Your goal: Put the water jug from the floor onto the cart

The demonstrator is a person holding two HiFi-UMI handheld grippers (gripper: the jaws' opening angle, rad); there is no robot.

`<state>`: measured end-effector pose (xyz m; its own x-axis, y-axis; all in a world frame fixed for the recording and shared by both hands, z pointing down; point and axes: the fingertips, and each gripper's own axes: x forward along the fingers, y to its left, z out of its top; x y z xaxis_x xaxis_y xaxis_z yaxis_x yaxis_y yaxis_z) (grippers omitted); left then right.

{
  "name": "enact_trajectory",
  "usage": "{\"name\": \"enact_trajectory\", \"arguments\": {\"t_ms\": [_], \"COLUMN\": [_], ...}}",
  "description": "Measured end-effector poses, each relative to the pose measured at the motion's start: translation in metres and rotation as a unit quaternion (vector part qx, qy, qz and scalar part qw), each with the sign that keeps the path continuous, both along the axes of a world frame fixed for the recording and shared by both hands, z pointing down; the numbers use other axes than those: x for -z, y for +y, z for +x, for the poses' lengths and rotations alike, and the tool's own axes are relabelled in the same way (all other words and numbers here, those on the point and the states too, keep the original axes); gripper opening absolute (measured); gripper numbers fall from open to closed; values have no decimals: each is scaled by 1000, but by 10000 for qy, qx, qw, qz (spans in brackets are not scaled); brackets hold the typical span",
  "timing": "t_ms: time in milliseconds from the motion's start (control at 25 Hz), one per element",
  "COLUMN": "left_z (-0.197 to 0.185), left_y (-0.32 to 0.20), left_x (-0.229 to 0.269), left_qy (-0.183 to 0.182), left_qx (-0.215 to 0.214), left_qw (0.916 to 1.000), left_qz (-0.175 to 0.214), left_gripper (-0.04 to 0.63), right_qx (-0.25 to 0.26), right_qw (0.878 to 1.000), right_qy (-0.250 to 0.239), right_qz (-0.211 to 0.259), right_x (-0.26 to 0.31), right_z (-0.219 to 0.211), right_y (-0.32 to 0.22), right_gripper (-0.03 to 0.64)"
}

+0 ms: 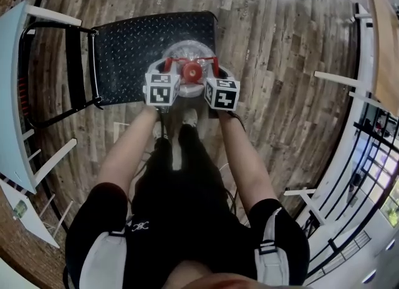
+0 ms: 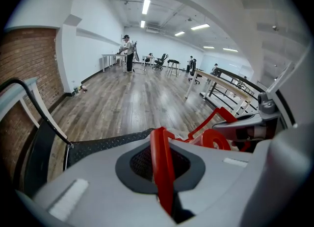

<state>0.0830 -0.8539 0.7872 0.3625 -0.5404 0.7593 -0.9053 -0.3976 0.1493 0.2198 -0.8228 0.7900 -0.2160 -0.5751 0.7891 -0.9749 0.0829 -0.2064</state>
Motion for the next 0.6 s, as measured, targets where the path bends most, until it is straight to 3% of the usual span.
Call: {"name": "enact_trajectory", "arguments": {"t_ms": [280, 600], "left_z": [23, 33], "left_y": [-11, -8], "left_x": [-23, -44], "left_qy": [76, -187], "left_qx": [103, 104], "left_qw": [9998, 9994], "left_qz": [-127, -255], "left_gripper": [0, 3], "right_qx": [-104, -14], "right_qw": [9999, 9996], "right_qy": [-5, 157], "right_qz": [-30, -247], "right_x": [-14, -41], "right_z": [23, 34], "right_y": [-12, -3], "right_gripper": [15, 16]}}
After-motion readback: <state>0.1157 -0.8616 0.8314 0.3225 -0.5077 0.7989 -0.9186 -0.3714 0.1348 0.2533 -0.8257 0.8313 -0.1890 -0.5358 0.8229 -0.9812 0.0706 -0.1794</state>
